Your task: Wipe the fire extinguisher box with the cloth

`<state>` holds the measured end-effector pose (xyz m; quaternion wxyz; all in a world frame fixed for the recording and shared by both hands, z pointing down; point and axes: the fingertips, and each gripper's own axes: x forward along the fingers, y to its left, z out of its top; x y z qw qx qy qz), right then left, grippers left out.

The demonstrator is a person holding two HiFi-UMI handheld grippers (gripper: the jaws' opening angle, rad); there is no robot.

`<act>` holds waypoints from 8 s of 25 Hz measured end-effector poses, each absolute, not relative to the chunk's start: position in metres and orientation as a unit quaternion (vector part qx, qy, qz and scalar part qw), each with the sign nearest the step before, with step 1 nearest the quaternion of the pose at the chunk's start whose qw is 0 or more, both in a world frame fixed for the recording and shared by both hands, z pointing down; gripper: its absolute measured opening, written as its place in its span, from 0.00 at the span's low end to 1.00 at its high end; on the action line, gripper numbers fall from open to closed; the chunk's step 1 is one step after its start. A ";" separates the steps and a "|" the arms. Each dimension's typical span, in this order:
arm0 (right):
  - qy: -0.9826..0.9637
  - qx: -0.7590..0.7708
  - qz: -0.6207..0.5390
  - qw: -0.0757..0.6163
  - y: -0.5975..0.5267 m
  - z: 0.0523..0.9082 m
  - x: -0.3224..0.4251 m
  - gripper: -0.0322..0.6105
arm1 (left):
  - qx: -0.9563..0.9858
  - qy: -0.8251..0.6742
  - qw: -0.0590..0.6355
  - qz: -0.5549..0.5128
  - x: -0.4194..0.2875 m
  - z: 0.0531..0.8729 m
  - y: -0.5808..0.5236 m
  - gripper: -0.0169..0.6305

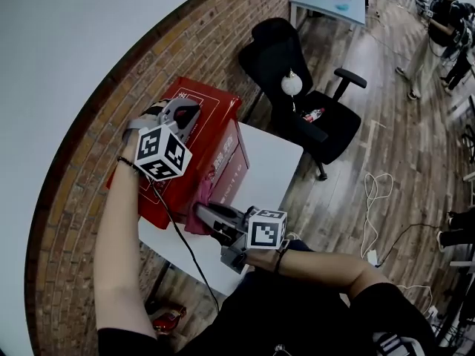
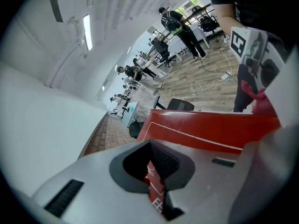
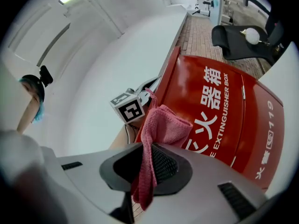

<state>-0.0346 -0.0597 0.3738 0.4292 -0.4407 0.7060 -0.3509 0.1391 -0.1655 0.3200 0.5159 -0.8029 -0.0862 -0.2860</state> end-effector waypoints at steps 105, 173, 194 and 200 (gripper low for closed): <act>0.935 0.043 -0.313 0.161 -0.004 0.302 -0.129 0.21 | -0.876 0.136 -0.367 0.283 -0.223 0.275 0.018 0.12; 0.753 -0.323 0.351 -0.454 -0.269 0.296 -0.104 0.08 | -0.764 0.009 -0.525 0.375 -0.196 0.335 -0.225 0.11; 0.753 -0.327 0.344 -0.456 -0.272 0.298 -0.103 0.08 | -0.781 0.054 -0.524 0.336 -0.182 0.380 -0.237 0.11; 0.753 -0.327 0.344 -0.456 -0.272 0.298 -0.103 0.08 | -0.793 0.085 -0.520 0.305 -0.177 0.414 -0.238 0.11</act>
